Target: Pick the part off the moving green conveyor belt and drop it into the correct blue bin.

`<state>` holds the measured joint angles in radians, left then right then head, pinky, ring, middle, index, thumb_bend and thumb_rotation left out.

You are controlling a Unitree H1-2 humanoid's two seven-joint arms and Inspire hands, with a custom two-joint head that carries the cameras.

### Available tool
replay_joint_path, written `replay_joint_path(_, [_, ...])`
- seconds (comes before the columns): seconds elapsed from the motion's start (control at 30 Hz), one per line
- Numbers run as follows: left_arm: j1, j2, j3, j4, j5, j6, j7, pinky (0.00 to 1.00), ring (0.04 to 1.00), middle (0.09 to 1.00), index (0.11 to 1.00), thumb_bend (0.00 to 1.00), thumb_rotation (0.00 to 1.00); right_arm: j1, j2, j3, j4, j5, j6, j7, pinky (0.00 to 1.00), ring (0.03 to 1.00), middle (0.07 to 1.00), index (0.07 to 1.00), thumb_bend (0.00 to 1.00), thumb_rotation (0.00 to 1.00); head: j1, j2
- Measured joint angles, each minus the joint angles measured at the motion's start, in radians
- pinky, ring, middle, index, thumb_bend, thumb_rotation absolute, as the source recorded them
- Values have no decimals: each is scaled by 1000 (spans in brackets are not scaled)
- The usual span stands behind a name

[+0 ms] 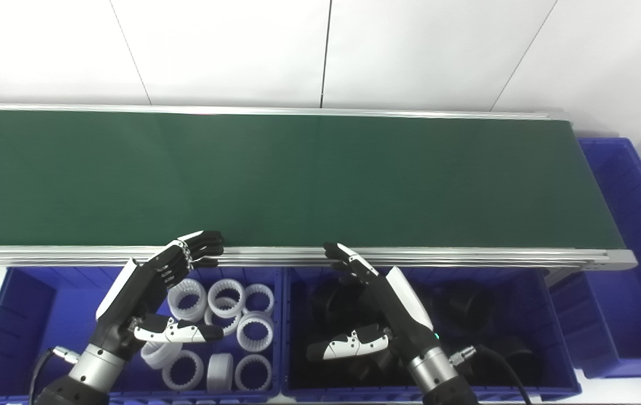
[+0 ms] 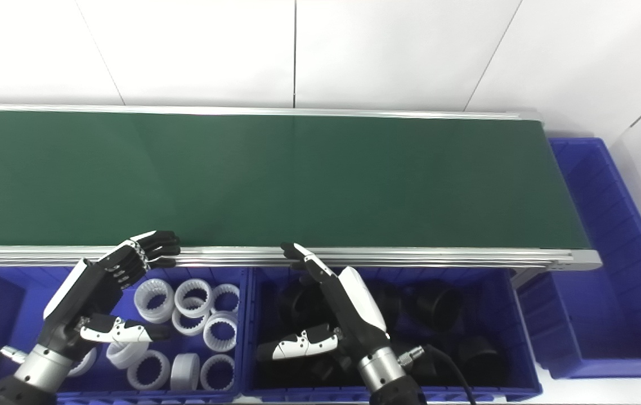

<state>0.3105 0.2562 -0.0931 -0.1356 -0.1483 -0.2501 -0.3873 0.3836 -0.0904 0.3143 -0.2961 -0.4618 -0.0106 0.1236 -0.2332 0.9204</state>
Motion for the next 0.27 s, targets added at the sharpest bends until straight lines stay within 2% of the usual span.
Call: replay_joint_path(0.27, [-1,-10,-1,-1,25,0,19,775,812,824,805,943,75,-8,-1,-3,-2,-1,29,3,748,838,881,899,934,292,20,-2])
